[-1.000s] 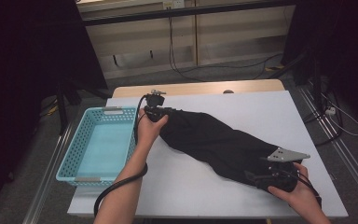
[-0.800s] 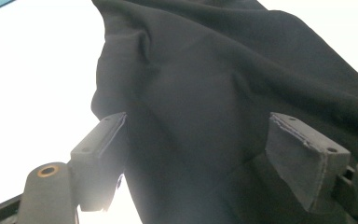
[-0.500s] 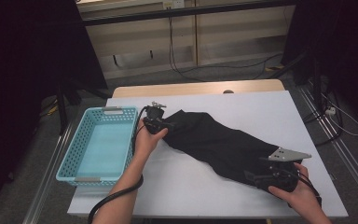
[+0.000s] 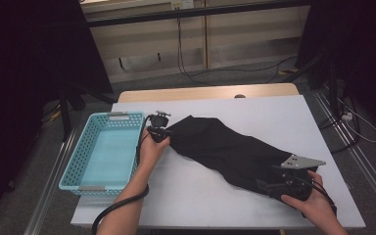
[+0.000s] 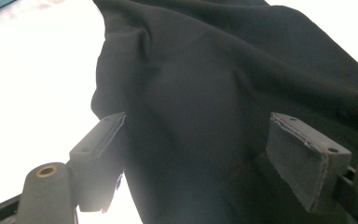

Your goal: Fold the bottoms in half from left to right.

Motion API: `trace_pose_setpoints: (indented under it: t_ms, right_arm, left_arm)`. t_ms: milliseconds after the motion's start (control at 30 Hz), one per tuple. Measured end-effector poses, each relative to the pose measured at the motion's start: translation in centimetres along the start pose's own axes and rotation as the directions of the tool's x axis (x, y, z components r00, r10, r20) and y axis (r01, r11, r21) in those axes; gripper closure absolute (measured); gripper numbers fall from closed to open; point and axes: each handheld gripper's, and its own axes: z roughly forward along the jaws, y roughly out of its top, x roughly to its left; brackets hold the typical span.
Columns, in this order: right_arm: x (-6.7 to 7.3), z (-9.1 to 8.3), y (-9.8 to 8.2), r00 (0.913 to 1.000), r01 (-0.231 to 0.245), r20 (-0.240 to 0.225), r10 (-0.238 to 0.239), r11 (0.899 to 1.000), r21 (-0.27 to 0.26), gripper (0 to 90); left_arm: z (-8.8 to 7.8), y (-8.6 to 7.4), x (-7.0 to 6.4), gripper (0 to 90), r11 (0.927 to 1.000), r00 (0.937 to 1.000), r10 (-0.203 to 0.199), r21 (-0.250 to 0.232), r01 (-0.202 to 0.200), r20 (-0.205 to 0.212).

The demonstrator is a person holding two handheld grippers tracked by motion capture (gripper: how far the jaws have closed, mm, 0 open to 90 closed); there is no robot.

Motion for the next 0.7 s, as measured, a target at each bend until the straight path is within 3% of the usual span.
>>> trace_pose_setpoints:
  t_ms: [233,267,367,533,700]
  right_arm:
    - [-0.1,0.0,-0.1,1.0,-0.004,-0.001,0.004,1.0,0.001,21.3]
    - [-0.2,0.0,-0.1,1.0,-0.004,-0.001,0.004,1.0,0.002,21.2]
    - [-0.1,0.0,0.0,1.0,-0.001,-0.004,0.001,1.0,0.002,21.1]
    - [-0.1,0.0,0.0,1.0,0.001,-0.004,-0.001,1.0,0.004,21.0]
    - [0.0,-0.1,0.0,1.0,0.002,0.0,-0.002,1.0,-0.001,21.1]
  left_arm:
    - [-1.5,1.6,1.8,85.2,0.9987,0.9974,-0.04,-0.033,0.039,-0.059]
    - [-1.6,1.7,1.8,82.7,0.9987,0.9972,-0.039,-0.037,0.037,-0.064]
    - [-1.9,1.7,1.8,59.8,0.9968,0.9944,-0.058,-0.06,0.053,-0.088]
    - [-2.0,1.3,1.5,50.2,0.9962,0.9956,-0.077,-0.044,0.075,-0.054]
    - [-1.9,0.3,0.7,41.4,0.9946,0.9933,-0.1,-0.034,0.098,-0.058]
